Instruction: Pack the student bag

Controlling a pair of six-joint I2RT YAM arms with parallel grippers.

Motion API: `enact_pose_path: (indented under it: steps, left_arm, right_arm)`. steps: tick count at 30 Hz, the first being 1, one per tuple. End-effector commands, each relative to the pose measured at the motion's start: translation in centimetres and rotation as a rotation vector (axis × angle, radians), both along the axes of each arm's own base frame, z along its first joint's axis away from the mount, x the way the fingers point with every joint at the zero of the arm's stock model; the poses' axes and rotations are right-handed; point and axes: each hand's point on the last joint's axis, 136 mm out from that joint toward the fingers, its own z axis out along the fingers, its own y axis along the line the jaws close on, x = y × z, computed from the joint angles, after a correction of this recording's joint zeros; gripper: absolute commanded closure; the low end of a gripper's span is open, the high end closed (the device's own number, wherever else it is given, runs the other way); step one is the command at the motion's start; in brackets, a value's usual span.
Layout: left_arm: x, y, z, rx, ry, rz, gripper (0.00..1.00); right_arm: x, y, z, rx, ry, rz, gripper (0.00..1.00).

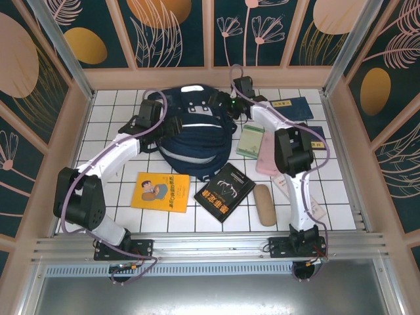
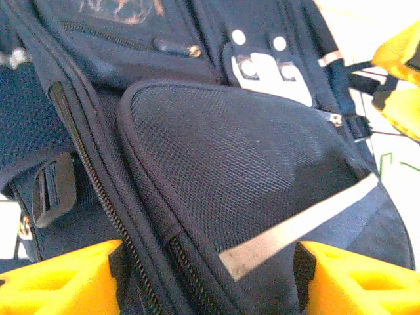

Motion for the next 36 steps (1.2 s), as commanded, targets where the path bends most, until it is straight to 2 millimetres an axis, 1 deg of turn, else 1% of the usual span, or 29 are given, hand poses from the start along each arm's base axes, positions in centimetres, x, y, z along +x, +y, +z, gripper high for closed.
enact_pose_path:
  steps: [1, 3, 6, 9, 10, 12, 13, 15, 16, 18, 21, 23, 27, 29, 31, 36]
  left_arm:
    - [-0.3, -1.3, 0.1, 0.081, -0.017, -0.144, 0.32]
    - [-0.2, -1.7, 0.2, 0.112, -0.02, -0.16, 0.32]
    - [0.1, -2.6, 0.5, 0.099, -0.02, -0.183, 0.33]
    - [-0.6, -4.9, 0.9, -0.009, -0.02, -0.246, 0.33]
    - [-0.8, -5.6, 0.9, -0.019, -0.02, -0.269, 0.33]
    - [-1.3, -6.8, 0.8, 0.028, -0.024, -0.321, 0.33]
    - [-1.5, -7.4, 0.6, 0.104, -0.03, -0.354, 0.32]
    - [-2.1, -8.3, -0.2, 0.3, -0.035, -0.41, 0.3]
    - [-2.3, -8.7, -1.7, 0.4, -0.011, -0.437, 0.29]
    - [-2.8, -9.3, -2.9, 0.491, 0.0, -0.488, 0.28]
    - [-3.1, -9.4, -4.1, 0.571, 0.004, -0.515, 0.27]
    - [-3.2, -9.2, -4.9, 0.616, 0.017, -0.529, 0.26]
    - [-3.9, -9.4, -6.2, 0.626, 0.064, -0.557, 0.24]
    - [-4.1, -9.1, -7.0, 0.653, 0.09, -0.56, 0.21]
    - [-4.0, -9.0, -7.8, 0.667, 0.102, -0.559, 0.2]
    - [-3.3, -9.5, -10.3, 0.687, 0.153, -0.572, 0.19]
  right_arm:
    - [-1.1, -2.3, 8.0, -0.024, -0.175, -0.051, 0.15]
    - [-2.1, -3.5, 7.9, -0.053, -0.157, -0.093, 0.16]
    - [-4.2, -4.7, 7.0, -0.037, -0.128, -0.119, 0.18]
    - [-6.3, -5.5, 5.8, 0.009, -0.103, -0.127, 0.19]
    - [-7.0, -5.8, 5.2, 0.017, -0.085, -0.13, 0.2]
    - [-8.3, -6.0, 4.3, 0.035, -0.057, -0.11, 0.2]
    - [-9.0, -5.9, 3.8, 0.039, -0.047, -0.096, 0.2]
    - [-10.2, -5.9, 3.1, 0.04, -0.038, -0.071, 0.2]
    - [-10.8, -6.1, 2.8, 0.035, -0.041, -0.059, 0.2]
    - [-11.7, -6.5, 2.2, 0.013, -0.047, -0.05, 0.2]
    - [-12.9, -7.3, 1.8, -0.019, -0.06, -0.042, 0.2]
    - [-13.5, -7.7, 1.8, -0.029, -0.062, -0.037, 0.2]
    - [-14.6, -7.9, 1.6, -0.029, -0.058, -0.027, 0.2]
    - [-15.0, -8.0, 1.2, -0.031, -0.051, -0.025, 0.2]
    - [-15.2, -7.9, 0.9, -0.024, -0.049, -0.016, 0.2]
    - [-15.5, -7.6, 0.2, -0.005, -0.038, -0.004, 0.2]
